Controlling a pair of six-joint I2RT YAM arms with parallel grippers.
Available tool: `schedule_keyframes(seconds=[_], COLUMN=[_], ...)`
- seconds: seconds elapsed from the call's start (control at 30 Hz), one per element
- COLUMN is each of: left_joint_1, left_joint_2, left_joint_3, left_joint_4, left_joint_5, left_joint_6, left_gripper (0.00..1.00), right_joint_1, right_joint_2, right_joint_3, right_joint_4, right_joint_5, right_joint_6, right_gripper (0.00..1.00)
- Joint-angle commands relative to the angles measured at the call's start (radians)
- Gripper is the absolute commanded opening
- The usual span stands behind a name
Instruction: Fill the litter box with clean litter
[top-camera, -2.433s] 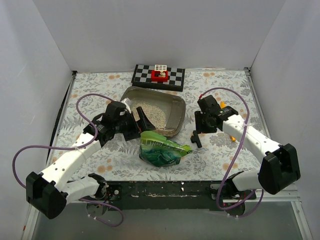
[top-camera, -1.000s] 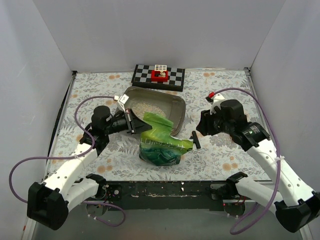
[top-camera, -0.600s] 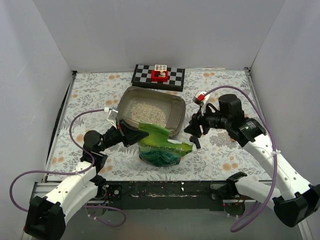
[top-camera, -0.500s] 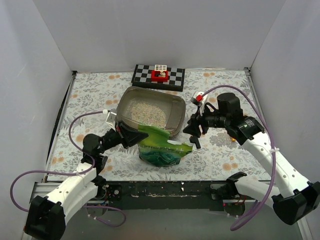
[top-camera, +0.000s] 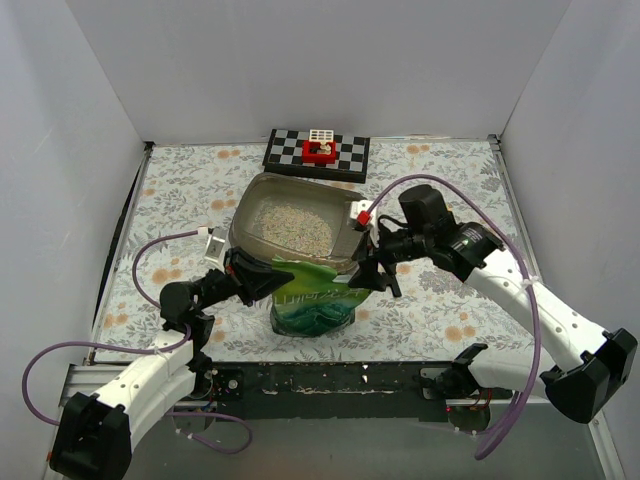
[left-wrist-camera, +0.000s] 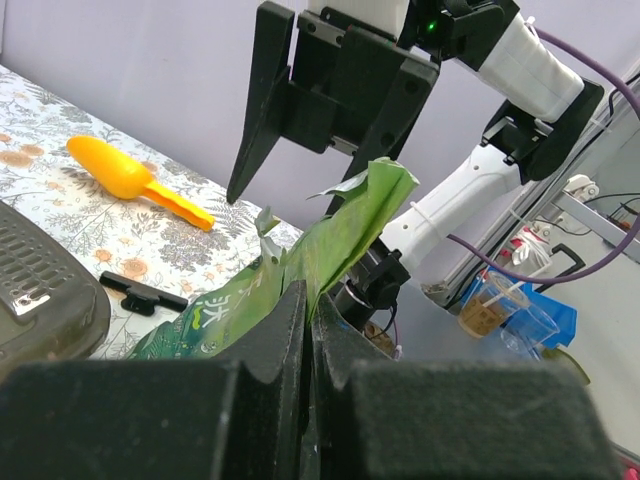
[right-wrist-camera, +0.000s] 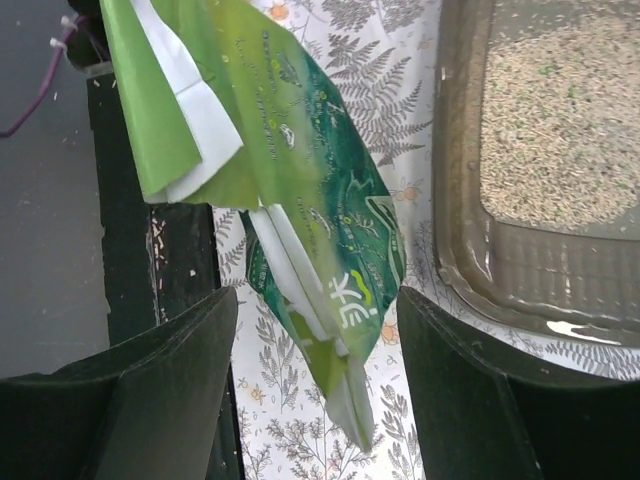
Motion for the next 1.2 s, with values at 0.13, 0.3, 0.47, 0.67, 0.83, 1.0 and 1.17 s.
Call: schedule_keyframes(seconds=[0.13,0.3,0.47,0.67,0.83,1.0,1.17], left_joint_1=[0.004,0.004,0.004,0.004,0.004,0.004,0.004], left_joint_2=[-0.038,-0.045,-0.048,-0.048,-0.048,-0.048,-0.051], left_joint_3=[0.028,0.013,0.004,0.001,0.004,0.005,-0.001], left_joint_4=[0.139,0.148,0.153,0.153,0.154,0.156,0.158], left_joint_5=[-0.007,0.002,0.007,0.007,0.008,0.016,0.013], left_joint_6=[-0.022,-0.036,-0.039,-0.035,-0.035,-0.039,-0.042], left_gripper=[0.00,0.00,0.00,0.00,0.00,0.00,0.00], right_joint_1=[0.070,0.070,0.070,0.070,0.070,0.070,0.068], right_joint_2=[0.073,0.076,0.084,0.072,0.082,0.066,0.061], right_joint_3=[0.066,0.089,0.106,0.086,0.064,0.049,0.098], right_joint_4=[0.053,0.076,0.053,0.066,0.076,0.131,0.093], right_joint_5=[0.114,0.133,0.113,0.116,0.111,0.148,0.161], right_joint_6=[-0.031,-0.046,-0.066,-0.072,-0.071,-0.068,-0.084], right_gripper=[0.73,0.73,0.74,0.74,0.74,0.74,0.74])
